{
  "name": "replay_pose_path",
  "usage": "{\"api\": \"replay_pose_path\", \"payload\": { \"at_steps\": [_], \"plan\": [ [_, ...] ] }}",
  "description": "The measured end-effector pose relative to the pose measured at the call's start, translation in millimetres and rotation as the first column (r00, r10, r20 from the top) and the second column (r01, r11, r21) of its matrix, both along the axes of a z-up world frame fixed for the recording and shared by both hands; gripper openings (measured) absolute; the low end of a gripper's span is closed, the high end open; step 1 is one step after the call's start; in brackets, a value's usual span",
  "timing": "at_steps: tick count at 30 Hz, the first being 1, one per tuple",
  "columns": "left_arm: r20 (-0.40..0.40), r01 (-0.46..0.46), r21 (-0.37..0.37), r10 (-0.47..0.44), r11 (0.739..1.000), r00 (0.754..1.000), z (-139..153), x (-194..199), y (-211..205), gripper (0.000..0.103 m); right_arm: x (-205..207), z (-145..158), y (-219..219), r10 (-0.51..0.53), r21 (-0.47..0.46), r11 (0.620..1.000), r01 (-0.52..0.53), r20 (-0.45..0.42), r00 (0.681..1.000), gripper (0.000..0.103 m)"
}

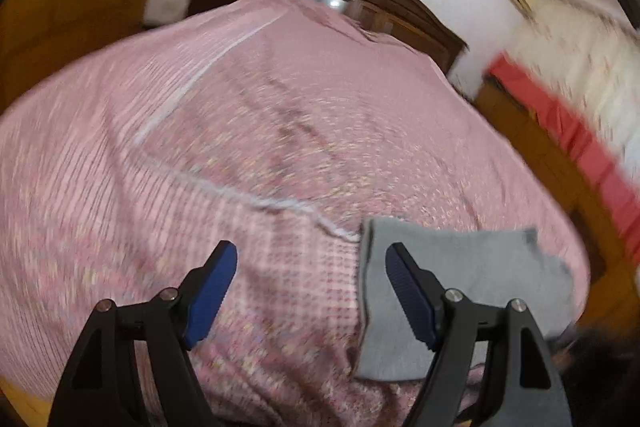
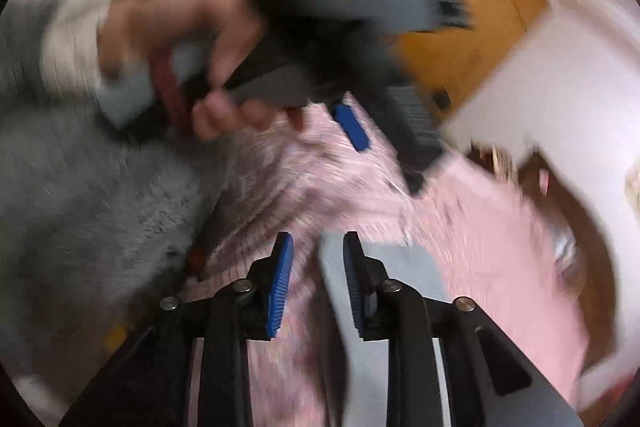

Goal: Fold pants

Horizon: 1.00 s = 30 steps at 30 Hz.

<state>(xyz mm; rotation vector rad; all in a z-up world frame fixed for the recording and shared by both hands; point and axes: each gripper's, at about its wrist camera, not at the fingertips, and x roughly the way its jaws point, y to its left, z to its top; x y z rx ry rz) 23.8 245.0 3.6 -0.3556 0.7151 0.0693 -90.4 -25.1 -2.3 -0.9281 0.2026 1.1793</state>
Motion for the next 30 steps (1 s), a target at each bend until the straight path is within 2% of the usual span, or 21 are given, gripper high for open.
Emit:
{"api": "replay_pose_path", "payload": {
  "at_steps": [3, 4, 6, 8, 10, 11, 13, 14, 15, 16, 17, 18, 19, 21, 22, 23, 24, 25, 26, 27, 30],
  "plan": [
    [-0.021, 0.149, 0.142, -0.148, 0.979, 0.989, 11, 26, -30, 0.08, 34, 29, -56, -0.154, 0.046, 0.986, 0.16, -0.118, 0.981, 0.038],
    [-0.03, 0.188, 0.162, -0.185, 0.969, 0.982, 14, 34, -37, 0.08, 44, 33, -72, -0.202, 0.047, 0.977, 0.21, -0.128, 0.971, 0.039],
    [-0.061, 0.259, 0.164, -0.252, 0.952, 0.966, 11, 56, -47, 0.08, 65, 35, -110, -0.32, 0.026, 0.946, 0.324, -0.103, 0.942, 0.039],
    [-0.085, 0.301, 0.157, -0.291, 0.941, 0.953, 9, 71, -55, 0.07, 79, 34, -141, -0.404, 0.008, 0.914, 0.406, -0.091, 0.91, 0.039],
    [-0.123, 0.353, 0.192, -0.334, 0.916, 0.934, 1, 85, -65, 0.058, 87, 34, -168, -0.467, 0.003, 0.882, 0.471, -0.125, 0.875, 0.039],
    [-0.14, 0.377, 0.215, -0.354, 0.901, 0.925, -4, 91, -70, 0.058, 89, 33, -179, -0.489, 0.004, 0.869, 0.495, -0.147, 0.86, 0.039],
    [-0.226, 0.441, 0.249, -0.391, 0.863, 0.892, -23, 106, -80, 0.058, 87, 32, -197, -0.524, -0.002, 0.847, 0.532, -0.175, 0.834, 0.039],
    [-0.281, 0.459, 0.253, -0.39, 0.852, 0.877, -35, 113, -82, 0.057, 83, 32, -204, -0.553, -0.005, 0.828, 0.561, -0.177, 0.814, 0.039],
    [-0.302, 0.466, 0.251, -0.389, 0.848, 0.87, -42, 118, -83, 0.057, 81, 32, -207, -0.574, -0.005, 0.813, 0.583, -0.18, 0.799, 0.039],
    [-0.292, 0.463, 0.245, -0.391, 0.852, 0.873, -46, 121, -83, 0.053, 79, 31, -211, -0.61, -0.005, 0.783, 0.622, -0.199, 0.767, 0.039],
    [-0.276, 0.457, 0.236, -0.391, 0.858, 0.878, -45, 121, -83, 0.048, 75, 30, -212, -0.648, 0.0, 0.743, 0.669, -0.247, 0.721, 0.039],
    [-0.254, 0.445, 0.226, -0.388, 0.867, 0.886, -43, 122, -83, 0.034, 69, 30, -214, -0.665, 0.024, 0.7, 0.714, -0.343, 0.664, 0.039],
    [-0.237, 0.432, 0.223, -0.381, 0.874, 0.894, -41, 121, -83, 0.022, 66, 29, -216, -0.647, 0.052, 0.677, 0.734, -0.431, 0.628, 0.039],
    [-0.213, 0.406, 0.234, -0.36, 0.883, 0.908, -41, 119, -86, 0.016, 49, 21, -213, -0.565, 0.108, 0.64, 0.761, -0.604, 0.562, 0.039],
    [-0.216, 0.409, 0.244, -0.362, 0.879, 0.907, -42, 118, -88, 0.012, 41, 14, -207, -0.524, 0.11, 0.638, 0.762, -0.664, 0.534, 0.039],
    [-0.216, 0.409, 0.265, -0.36, 0.873, 0.908, -42, 118, -92, 0.012, 35, 7, -199, -0.503, 0.101, 0.652, 0.751, -0.684, 0.528, 0.039],
    [-0.21, 0.403, 0.284, -0.354, 0.87, 0.911, -42, 115, -94, 0.011, 27, -1, -187, -0.478, 0.075, 0.698, 0.712, -0.691, 0.542, 0.039],
    [-0.203, 0.396, 0.296, -0.347, 0.87, 0.915, -42, 113, -95, 0.011, 21, -6, -177, -0.483, 0.048, 0.733, 0.679, -0.666, 0.569, 0.039],
    [-0.194, 0.384, 0.3, -0.338, 0.873, 0.921, -41, 111, -95, 0.011, 11, -11, -164, -0.508, 0.014, 0.767, 0.641, -0.597, 0.621, 0.039],
    [-0.18, 0.366, 0.295, -0.325, 0.883, 0.928, -41, 108, -94, 0.011, 3, -13, -158, -0.518, 0.004, 0.784, 0.621, -0.547, 0.657, 0.039],
    [-0.144, 0.307, 0.279, -0.276, 0.91, 0.95, -38, 101, -89, 0.01, -7, -12, -157, -0.493, 0.025, 0.809, 0.588, -0.516, 0.7, 0.039]
  ]
}}
